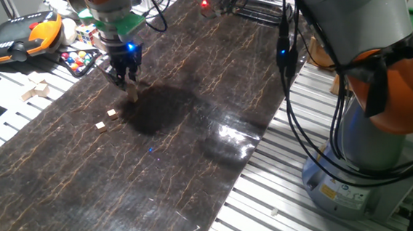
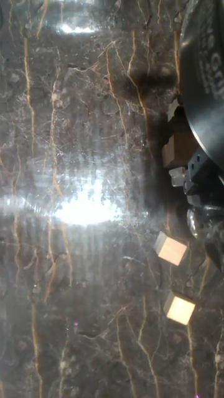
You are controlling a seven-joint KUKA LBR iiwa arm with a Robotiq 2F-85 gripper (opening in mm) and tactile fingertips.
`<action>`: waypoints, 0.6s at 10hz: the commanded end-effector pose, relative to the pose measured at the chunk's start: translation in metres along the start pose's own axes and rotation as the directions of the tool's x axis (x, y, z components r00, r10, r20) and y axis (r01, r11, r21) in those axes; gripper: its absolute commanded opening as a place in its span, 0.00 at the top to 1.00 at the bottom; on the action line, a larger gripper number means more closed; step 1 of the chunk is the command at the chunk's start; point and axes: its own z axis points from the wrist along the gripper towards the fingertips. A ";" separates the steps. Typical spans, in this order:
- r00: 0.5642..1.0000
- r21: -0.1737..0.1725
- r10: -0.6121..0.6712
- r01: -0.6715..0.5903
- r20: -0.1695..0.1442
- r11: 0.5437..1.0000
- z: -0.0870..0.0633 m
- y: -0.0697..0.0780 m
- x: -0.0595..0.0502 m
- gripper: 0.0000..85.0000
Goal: Stack the blocks in a vertical line of five
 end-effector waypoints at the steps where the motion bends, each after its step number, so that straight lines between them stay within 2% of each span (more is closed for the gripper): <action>1: 1.000 0.003 0.003 -0.003 -0.003 1.000 -0.004 0.001 -0.001 0.50; 3: 1.000 0.002 0.025 -0.025 -0.014 1.000 -0.015 0.008 -0.002 0.50; 6: 0.998 0.013 0.057 -0.056 -0.020 0.998 -0.021 0.026 -0.003 0.51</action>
